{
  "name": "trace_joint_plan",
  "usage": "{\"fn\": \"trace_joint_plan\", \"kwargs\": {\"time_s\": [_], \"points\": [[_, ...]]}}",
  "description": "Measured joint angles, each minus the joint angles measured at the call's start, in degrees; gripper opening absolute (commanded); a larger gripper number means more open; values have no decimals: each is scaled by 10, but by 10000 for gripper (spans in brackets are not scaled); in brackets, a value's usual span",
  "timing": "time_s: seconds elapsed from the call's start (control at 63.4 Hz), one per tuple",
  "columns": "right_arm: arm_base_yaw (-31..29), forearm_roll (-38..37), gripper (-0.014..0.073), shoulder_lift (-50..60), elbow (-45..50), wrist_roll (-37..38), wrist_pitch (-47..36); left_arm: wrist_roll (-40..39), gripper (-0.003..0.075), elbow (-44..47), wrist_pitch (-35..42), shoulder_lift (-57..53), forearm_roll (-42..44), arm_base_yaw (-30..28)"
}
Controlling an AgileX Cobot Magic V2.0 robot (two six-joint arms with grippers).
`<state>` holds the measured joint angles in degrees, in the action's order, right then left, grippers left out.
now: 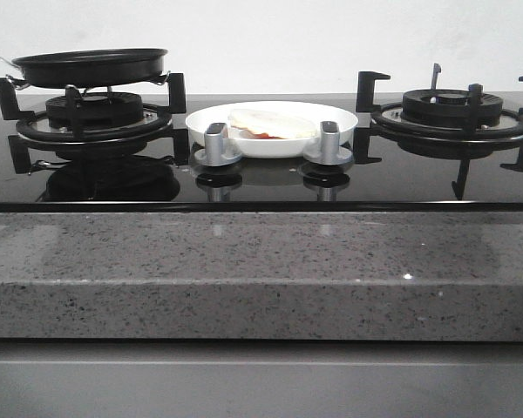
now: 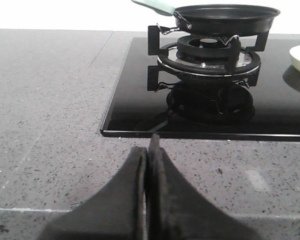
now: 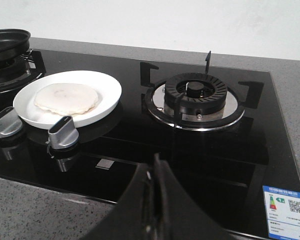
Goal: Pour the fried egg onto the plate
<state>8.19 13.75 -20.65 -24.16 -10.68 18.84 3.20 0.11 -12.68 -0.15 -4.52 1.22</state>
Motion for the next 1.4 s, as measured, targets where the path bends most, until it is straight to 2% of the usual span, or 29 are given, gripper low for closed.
{"fn": "trace_joint_plan", "kwargs": {"time_s": [0.757, 0.914, 1.009, 1.182, 1.403], "points": [[0, -3, -117, 1, 8, 0, -18, 0, -20, 0, 1, 0, 0, 0], [-21, -16, -117, 25, 92, 15, -123, 0, -20, 0, 1, 0, 0, 0], [-46, -43, -117, 67, 159, 46, -155, 0, -20, 0, 1, 0, 0, 0], [-87, -68, -117, 171, 251, 107, -154, 0, -20, 0, 1, 0, 0, 0], [-95, -78, -117, 212, 256, 118, -94, 0, -20, 0, 4, 0, 0, 0]]}}
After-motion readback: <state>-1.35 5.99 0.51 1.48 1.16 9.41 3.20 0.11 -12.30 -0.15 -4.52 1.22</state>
